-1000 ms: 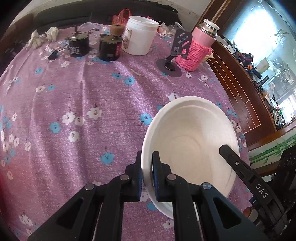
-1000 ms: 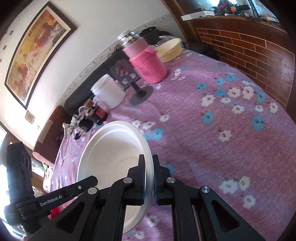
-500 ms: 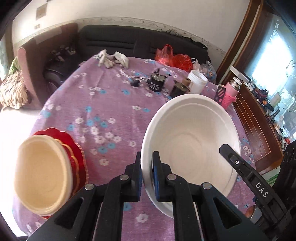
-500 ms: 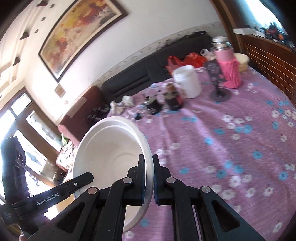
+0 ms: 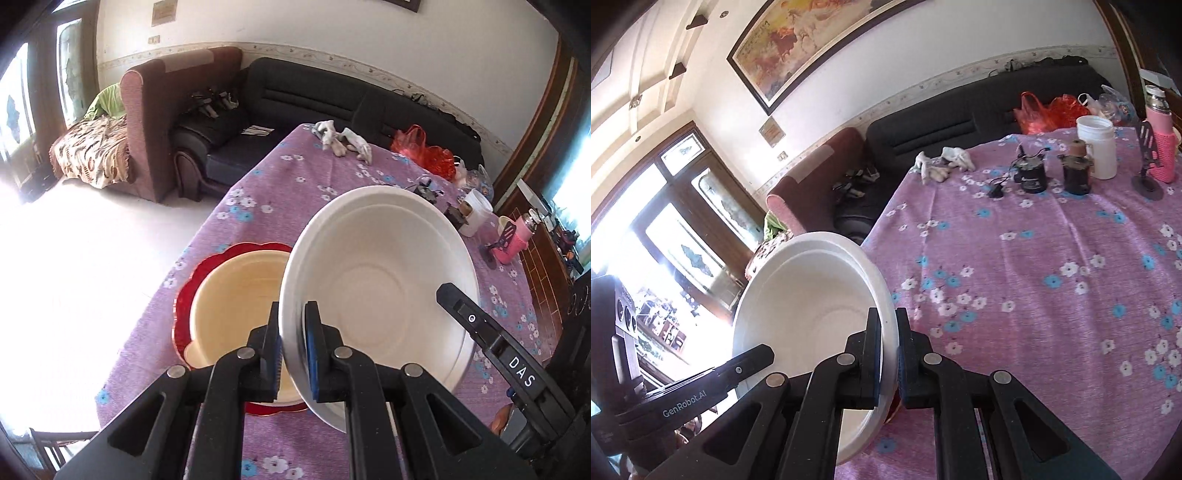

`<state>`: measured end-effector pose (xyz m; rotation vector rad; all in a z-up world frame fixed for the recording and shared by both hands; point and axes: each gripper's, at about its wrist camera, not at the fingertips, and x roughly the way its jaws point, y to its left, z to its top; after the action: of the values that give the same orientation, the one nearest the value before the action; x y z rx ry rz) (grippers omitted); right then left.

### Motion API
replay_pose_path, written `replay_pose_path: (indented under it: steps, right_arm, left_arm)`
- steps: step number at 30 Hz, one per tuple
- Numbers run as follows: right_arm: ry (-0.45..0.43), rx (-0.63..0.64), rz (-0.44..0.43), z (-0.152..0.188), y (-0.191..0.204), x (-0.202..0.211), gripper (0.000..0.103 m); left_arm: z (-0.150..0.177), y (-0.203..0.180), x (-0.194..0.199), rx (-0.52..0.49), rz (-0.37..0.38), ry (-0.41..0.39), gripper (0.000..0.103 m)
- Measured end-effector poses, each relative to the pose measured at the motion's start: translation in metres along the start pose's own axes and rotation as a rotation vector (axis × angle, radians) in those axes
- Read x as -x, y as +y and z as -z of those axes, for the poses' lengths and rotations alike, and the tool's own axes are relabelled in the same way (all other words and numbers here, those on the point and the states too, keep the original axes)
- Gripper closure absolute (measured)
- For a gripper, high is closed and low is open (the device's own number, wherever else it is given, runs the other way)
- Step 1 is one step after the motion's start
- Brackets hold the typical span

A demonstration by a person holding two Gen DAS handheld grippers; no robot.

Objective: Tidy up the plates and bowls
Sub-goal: 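Lift the white bowl with both grippers and carry it over the stack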

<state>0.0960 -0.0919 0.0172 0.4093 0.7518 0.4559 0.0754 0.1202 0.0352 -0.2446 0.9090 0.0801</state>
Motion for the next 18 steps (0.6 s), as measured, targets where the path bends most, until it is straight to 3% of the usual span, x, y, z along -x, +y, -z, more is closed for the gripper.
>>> replay_pose_path:
  steps: [7, 18]
  right_arm:
    - [0.054, 0.023, -0.011, 0.017, 0.027, -0.045, 0.094]
    - [0.101, 0.054, 0.024, 0.028, 0.028, -0.078, 0.094]
  left_arm:
    - [0.004, 0.041, -0.017, 0.026, -0.051, 0.050, 0.092]
    - [0.008, 0.057, -0.046, 0.046, -0.076, 0.106, 0.091]
